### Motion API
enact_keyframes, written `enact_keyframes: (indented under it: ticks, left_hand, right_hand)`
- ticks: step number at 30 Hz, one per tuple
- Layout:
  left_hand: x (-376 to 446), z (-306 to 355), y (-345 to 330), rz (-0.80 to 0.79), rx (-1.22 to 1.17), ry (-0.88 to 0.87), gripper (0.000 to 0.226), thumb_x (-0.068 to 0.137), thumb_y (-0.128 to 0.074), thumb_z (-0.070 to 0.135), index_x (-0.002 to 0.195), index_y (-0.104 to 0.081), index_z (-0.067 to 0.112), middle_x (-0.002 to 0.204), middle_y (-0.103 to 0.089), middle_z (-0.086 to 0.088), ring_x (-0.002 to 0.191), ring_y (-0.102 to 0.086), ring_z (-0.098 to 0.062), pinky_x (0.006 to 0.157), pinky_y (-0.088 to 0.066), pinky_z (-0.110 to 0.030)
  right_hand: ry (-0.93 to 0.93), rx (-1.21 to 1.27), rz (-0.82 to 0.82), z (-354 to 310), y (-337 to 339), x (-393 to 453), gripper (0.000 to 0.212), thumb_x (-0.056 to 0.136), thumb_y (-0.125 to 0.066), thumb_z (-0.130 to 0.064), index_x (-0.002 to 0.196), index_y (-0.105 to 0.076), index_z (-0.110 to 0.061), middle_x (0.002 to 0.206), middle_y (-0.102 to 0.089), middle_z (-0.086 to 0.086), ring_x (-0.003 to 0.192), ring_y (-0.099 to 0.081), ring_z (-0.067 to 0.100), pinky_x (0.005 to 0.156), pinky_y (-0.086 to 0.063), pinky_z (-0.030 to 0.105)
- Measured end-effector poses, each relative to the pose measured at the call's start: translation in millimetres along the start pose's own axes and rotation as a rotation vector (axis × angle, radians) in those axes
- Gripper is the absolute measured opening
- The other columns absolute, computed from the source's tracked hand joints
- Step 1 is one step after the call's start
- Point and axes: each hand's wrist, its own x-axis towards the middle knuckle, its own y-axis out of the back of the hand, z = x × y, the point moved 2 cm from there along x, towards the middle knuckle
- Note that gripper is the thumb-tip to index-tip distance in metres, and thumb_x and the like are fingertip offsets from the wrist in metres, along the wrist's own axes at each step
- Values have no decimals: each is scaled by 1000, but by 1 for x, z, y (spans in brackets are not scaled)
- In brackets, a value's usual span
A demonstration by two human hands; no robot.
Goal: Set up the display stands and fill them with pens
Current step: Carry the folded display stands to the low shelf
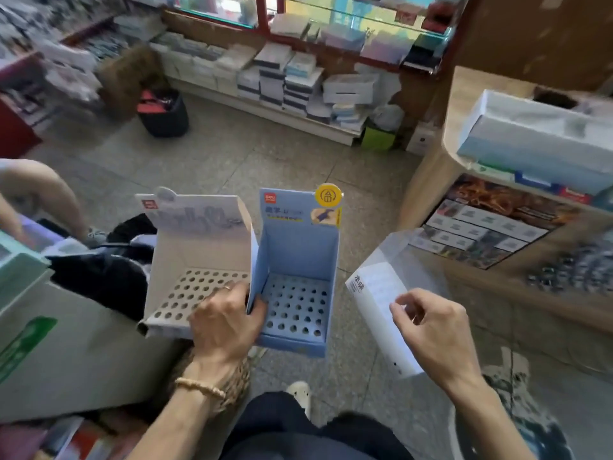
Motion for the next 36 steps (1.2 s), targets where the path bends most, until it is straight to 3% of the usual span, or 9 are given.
enact_keyframes:
  ticks: [9,16,21,26,29,32,36]
  left_hand:
    - [215,36,-45,81,-13,48,20,74,-64,30,67,-62,11,59,-63,-9,48,-58,-30,50,-33,-26]
    - [319,44,-103,1,59,276,17,73,-69,25,63,-62,13,60,-63,-9,51,-61,-33,47,-43,-32]
    - [406,53,-119,17,97,395,29,74,-53,37,59,-60,14,55,-60,-9,46,-59,-34,44,-39,-29]
    - [515,50,-134,97,82,428,19,70,-65,26,58,-62,12,49,-56,-7,39,-53,-29,50,-25,-21]
    - [603,28,-153,124,43,411,23,71,-68,22,55,-56,11,46,-50,-6,37,-46,-28,48,-25,-22]
    - [688,7,-161,81,1,369,30,66,-84,11,55,-56,11,46,-50,-5,38,-41,-25,48,-24,-22]
    - [802,-25,-152,106,-22,333,27,65,-85,10,60,-58,11,49,-55,-8,42,-52,-31,45,-35,-27]
  right_hand:
    - [48,58,43,-1,-18,220,11,78,-80,-11,73,-71,-16,57,-60,-10,51,-59,14,54,-52,37]
    - [152,144,-95,4,-66,422,12,80,-79,-12,73,-71,-16,56,-57,-15,52,-56,4,54,-48,28]
    - [233,165,-177,-17,-87,562,12,82,-78,-11,73,-71,-15,55,-54,-16,51,-52,1,55,-44,24]
    - [253,151,-229,-36,-126,666,12,81,-78,-10,73,-70,-15,55,-54,-16,50,-50,3,55,-42,22]
    - [236,135,-225,-48,-159,723,13,81,-77,-9,72,-69,-15,57,-54,-16,51,-51,6,54,-44,27]
    - [204,92,-223,-67,-185,773,12,81,-78,-11,73,-69,-15,57,-55,-15,52,-52,7,55,-44,27]
    - [210,69,-178,-116,-212,851,13,80,-79,-10,73,-70,-16,54,-52,-16,49,-50,5,54,-41,23]
